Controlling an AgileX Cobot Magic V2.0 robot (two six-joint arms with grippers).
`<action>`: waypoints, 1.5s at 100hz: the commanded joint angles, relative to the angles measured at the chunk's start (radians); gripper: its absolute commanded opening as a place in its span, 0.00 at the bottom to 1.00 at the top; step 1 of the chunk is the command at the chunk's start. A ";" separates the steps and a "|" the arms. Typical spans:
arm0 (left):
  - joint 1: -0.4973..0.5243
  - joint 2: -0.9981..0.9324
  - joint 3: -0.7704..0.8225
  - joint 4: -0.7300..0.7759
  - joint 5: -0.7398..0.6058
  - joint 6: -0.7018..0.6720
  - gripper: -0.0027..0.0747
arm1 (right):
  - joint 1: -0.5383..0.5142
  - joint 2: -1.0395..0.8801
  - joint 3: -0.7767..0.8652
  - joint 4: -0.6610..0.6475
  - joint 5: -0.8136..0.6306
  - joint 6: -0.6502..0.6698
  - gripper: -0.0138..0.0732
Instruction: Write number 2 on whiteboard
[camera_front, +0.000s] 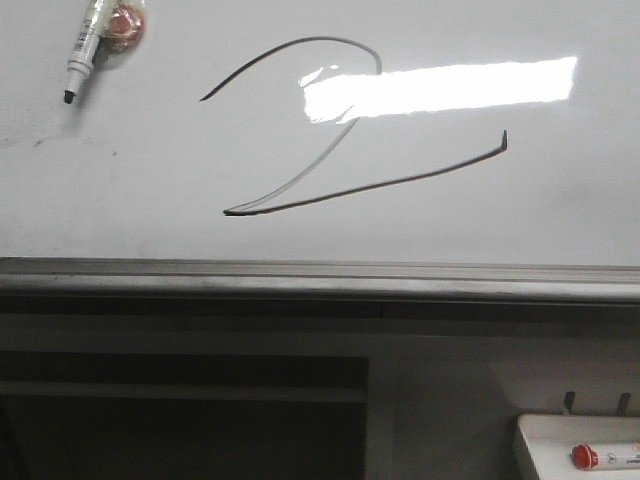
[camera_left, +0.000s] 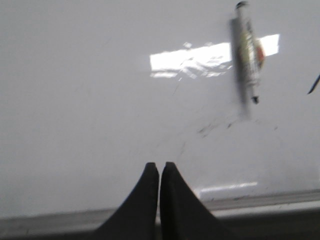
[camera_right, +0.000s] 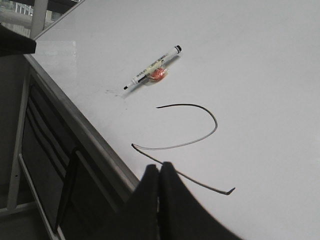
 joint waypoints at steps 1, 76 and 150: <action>0.051 -0.024 0.021 -0.077 -0.063 0.000 0.01 | -0.008 0.011 -0.025 0.003 -0.082 0.002 0.08; 0.074 -0.024 0.046 -0.092 0.148 -0.007 0.01 | -0.008 0.011 -0.025 0.003 -0.082 0.002 0.08; 0.074 -0.024 0.046 -0.092 0.148 -0.007 0.01 | -0.246 0.009 0.082 -0.088 -0.049 0.128 0.08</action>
